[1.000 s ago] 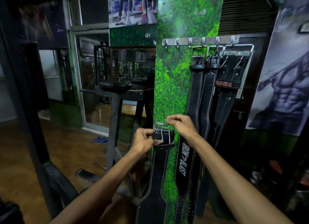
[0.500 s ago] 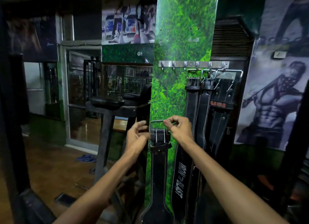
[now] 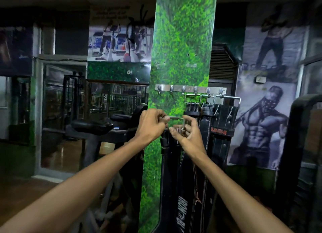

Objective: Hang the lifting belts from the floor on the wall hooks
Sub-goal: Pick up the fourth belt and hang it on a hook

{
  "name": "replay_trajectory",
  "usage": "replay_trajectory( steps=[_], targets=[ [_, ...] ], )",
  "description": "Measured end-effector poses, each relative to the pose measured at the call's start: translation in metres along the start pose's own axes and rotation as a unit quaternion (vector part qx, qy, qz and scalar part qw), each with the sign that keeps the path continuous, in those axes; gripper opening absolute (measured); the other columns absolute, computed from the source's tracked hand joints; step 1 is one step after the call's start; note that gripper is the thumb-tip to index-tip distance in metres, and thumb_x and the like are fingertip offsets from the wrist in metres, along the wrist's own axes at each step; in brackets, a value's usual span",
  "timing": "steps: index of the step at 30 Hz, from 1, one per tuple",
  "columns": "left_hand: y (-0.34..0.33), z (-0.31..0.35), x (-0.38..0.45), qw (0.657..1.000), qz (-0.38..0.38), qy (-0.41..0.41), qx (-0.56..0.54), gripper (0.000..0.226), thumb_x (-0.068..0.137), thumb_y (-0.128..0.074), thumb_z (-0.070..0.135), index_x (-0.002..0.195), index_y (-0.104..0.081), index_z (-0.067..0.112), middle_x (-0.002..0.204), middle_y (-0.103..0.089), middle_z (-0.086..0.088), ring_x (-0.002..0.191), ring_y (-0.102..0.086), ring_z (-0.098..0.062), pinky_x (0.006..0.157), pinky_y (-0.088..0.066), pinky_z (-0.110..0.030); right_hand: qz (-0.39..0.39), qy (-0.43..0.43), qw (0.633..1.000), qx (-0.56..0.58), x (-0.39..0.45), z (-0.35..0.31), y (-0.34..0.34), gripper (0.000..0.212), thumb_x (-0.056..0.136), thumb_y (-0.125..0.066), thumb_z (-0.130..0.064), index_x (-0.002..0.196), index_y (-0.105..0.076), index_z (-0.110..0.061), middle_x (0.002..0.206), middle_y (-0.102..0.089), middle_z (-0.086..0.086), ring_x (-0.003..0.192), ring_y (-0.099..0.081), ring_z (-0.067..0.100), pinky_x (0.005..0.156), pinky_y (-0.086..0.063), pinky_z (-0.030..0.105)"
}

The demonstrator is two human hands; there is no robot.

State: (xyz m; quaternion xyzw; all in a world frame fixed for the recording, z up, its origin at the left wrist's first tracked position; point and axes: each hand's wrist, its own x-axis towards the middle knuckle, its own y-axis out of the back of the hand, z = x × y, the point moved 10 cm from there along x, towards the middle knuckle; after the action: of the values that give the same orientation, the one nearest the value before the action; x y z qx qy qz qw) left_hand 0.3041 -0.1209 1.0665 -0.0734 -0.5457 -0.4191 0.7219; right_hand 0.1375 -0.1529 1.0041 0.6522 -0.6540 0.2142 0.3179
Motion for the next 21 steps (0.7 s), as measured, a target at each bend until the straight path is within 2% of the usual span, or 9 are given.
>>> replay_trajectory(
  steps=[2,3,5,7,9,11,13,18,21],
  targets=[
    [-0.007,0.007,0.022,1.0,0.005,-0.005,0.005,0.017,0.086,-0.068,0.034,0.078,-0.076,0.021,0.066,-0.074,0.009,0.065,-0.068,-0.006,0.064,-0.056,-0.032,0.032,0.048,0.998,-0.038,0.006,-0.008,0.009,0.076,0.079,-0.085,-0.029,0.139,-0.039,-0.031,0.113,-0.067,-0.012,0.106,-0.063,-0.004,0.091,-0.044,0.01],
    [-0.01,0.011,0.031,1.0,0.007,-0.012,0.005,0.017,0.086,-0.068,0.034,0.077,-0.075,0.021,0.066,-0.073,0.008,0.066,-0.068,-0.007,0.065,-0.056,-0.035,0.052,0.071,0.995,-0.051,0.008,-0.011,0.014,0.078,0.079,-0.086,-0.028,0.14,-0.037,-0.032,0.116,-0.063,-0.014,0.107,-0.06,-0.005,0.092,-0.044,0.011],
    [-0.013,0.016,0.051,1.0,0.017,-0.022,0.004,0.016,0.087,-0.067,0.03,0.076,-0.073,0.02,0.066,-0.072,0.007,0.066,-0.067,-0.009,0.064,-0.055,-0.038,0.088,0.095,0.99,-0.059,0.017,-0.012,0.022,0.077,0.079,-0.085,-0.031,0.138,-0.037,-0.038,0.12,-0.061,-0.006,0.113,-0.061,0.005,0.096,-0.051,0.024],
    [-0.015,0.012,0.07,0.999,0.03,-0.018,0.002,0.016,0.087,-0.067,0.028,0.075,-0.073,0.019,0.067,-0.072,0.007,0.067,-0.066,-0.01,0.065,-0.055,-0.038,0.11,0.103,0.987,-0.055,0.031,-0.01,0.025,0.071,0.079,-0.084,-0.036,0.135,-0.04,-0.04,0.123,-0.062,-0.003,0.113,-0.063,0.015,0.093,-0.057,0.039],
    [-0.018,0.006,0.089,0.999,0.045,-0.013,0.017,0.018,0.086,-0.064,0.03,0.077,-0.072,0.017,0.07,-0.074,0.004,0.071,-0.068,-0.017,0.066,-0.055,-0.039,0.132,0.108,0.984,-0.054,0.052,-0.007,0.026,0.066,0.079,-0.085,-0.035,0.133,-0.047,-0.035,0.12,-0.065,-0.001,0.109,-0.065,0.011,0.087,-0.06,0.043],
    [-0.017,0.001,0.106,0.996,0.065,-0.014,0.051,0.019,0.087,-0.061,0.033,0.08,-0.071,0.017,0.078,-0.076,-0.001,0.08,-0.07,-0.025,0.067,-0.054,-0.04,0.135,0.115,0.983,-0.047,0.078,-0.008,0.022,0.065,0.078,-0.087,-0.03,0.133,-0.052,-0.031,0.114,-0.067,0.002,0.096,-0.066,-0.002,0.082,-0.062,0.041],
    [-0.014,-0.003,0.124,0.992,0.083,-0.008,0.094,0.019,0.092,-0.062,0.033,0.083,-0.07,0.018,0.087,-0.076,-0.005,0.089,-0.069,-0.032,0.067,-0.052,-0.04,0.132,0.119,0.983,-0.036,0.105,-0.008,0.015,0.067,0.078,-0.087,-0.028,0.136,-0.055,-0.029,0.112,-0.068,0.002,0.087,-0.065,-0.008,0.08,-0.063,0.037],
    [-0.03,-0.021,0.171,0.98,0.088,0.013,0.179,0.018,0.096,-0.063,0.038,0.09,-0.069,0.021,0.098,-0.075,-0.004,0.098,-0.066,-0.029,0.084,-0.04,-0.041,0.157,0.116,0.98,-0.031,0.155,0.012,0.007,0.067,0.077,-0.088,-0.031,0.136,-0.058,-0.029,0.109,-0.066,-0.004,0.093,-0.066,0.013,0.082,-0.062,0.041],
    [-0.052,-0.043,0.183,0.972,0.074,0.044,0.217,0.018,0.092,-0.068,0.04,0.09,-0.074,0.024,0.099,-0.076,-0.002,0.105,-0.065,-0.028,0.09,-0.035,-0.044,0.157,0.089,0.983,-0.037,0.17,0.043,0.007,0.064,0.076,-0.089,-0.028,0.134,-0.062,-0.026,0.108,-0.066,-0.004,0.085,-0.064,0.006,0.076,-0.061,0.031]
  ],
)
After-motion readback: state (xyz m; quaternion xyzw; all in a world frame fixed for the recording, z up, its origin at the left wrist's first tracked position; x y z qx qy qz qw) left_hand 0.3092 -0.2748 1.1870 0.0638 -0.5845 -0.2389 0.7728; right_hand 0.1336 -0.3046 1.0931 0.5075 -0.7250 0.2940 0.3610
